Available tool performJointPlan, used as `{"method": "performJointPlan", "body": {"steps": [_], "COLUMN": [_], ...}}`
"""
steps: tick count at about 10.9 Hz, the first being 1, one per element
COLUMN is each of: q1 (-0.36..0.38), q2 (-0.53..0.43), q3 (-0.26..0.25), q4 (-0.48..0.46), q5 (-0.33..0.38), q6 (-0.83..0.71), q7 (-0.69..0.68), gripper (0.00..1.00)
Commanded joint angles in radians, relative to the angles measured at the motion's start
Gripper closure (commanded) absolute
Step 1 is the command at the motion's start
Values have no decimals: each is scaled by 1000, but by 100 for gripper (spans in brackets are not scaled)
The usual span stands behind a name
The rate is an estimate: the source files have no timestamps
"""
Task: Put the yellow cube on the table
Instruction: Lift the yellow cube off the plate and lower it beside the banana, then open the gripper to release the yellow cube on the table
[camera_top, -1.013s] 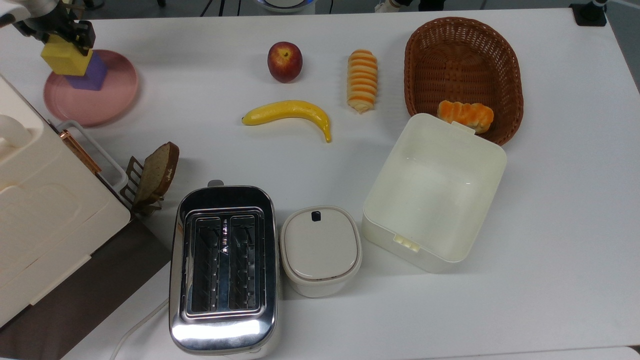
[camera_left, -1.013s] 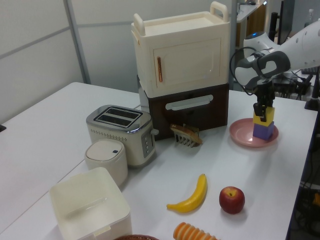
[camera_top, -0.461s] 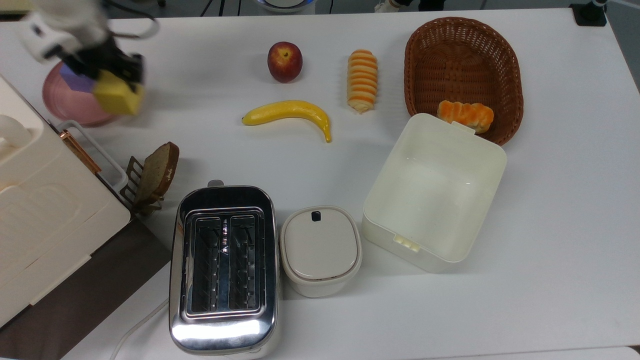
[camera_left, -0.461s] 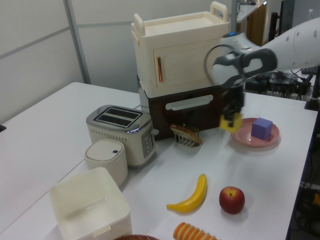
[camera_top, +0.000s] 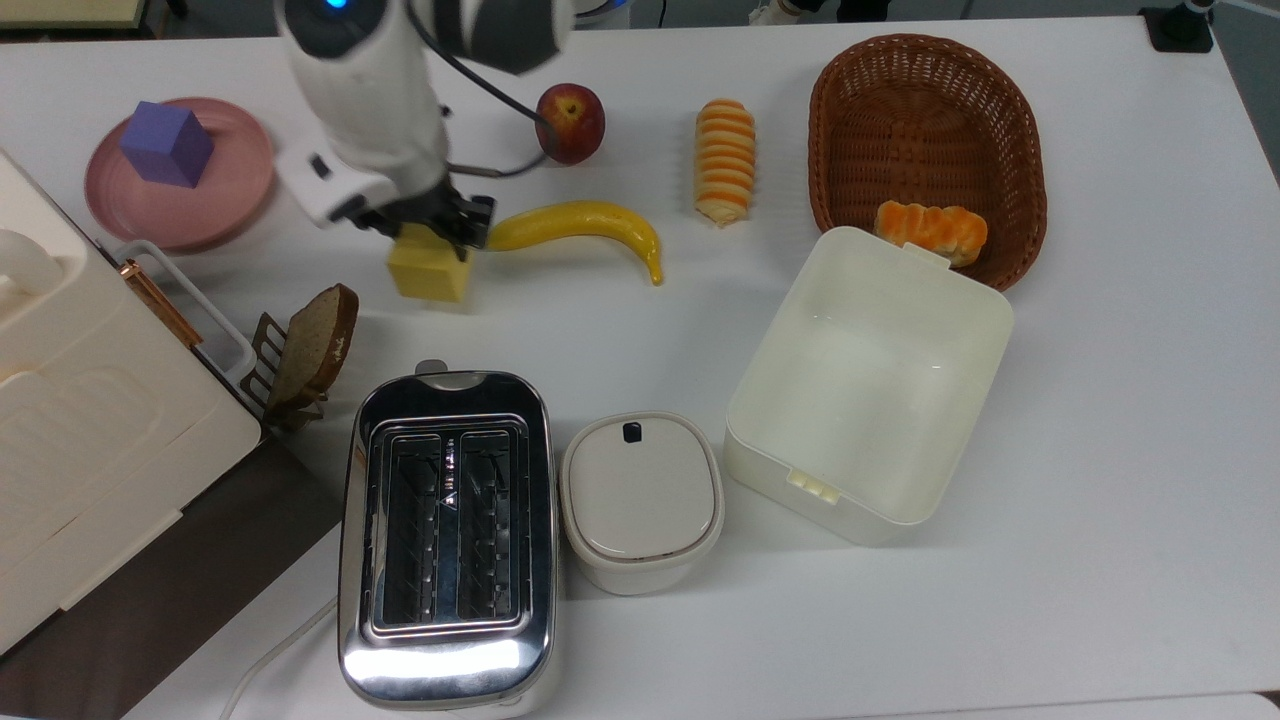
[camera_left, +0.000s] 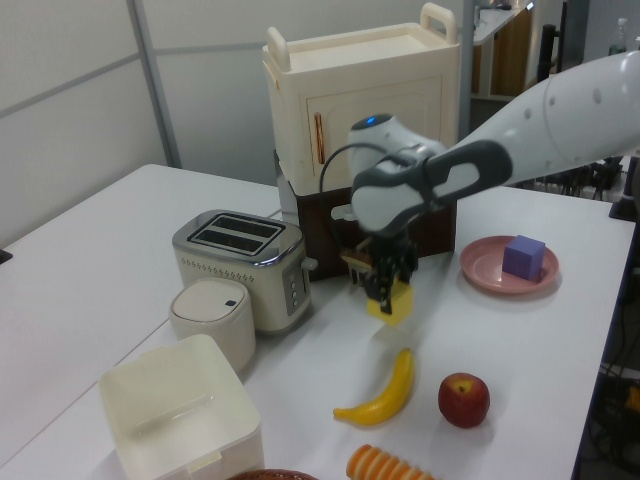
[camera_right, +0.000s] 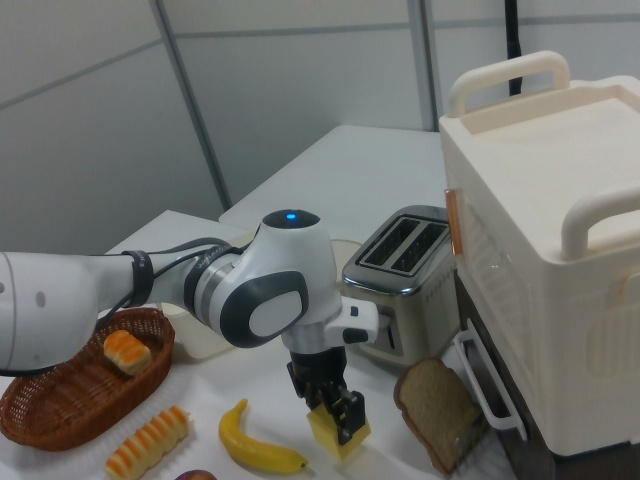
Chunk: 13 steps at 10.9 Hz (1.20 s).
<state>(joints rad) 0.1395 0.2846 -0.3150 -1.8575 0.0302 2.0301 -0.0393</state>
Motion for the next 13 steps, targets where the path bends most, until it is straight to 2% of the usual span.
{"method": "performJointPlan", "body": {"steps": [1,2,4,6,8,10,13], "q1": [28,31,34,26,17,-26,-63], "q2": [62,64,42,-28,-112,-178,-240], "q3": [-1,-1,-1,-1,-1,1,8], "q4": [3,3,12,30,99,185,231], "q5": [-4,-4,-4,-4,-7,-7,-9], "q6": [41,45,30,-16,-141,-298,-375], "q7": [27,29,36,59,58,58,52], "gripper": [54,1,0,0,0,0,0]}}
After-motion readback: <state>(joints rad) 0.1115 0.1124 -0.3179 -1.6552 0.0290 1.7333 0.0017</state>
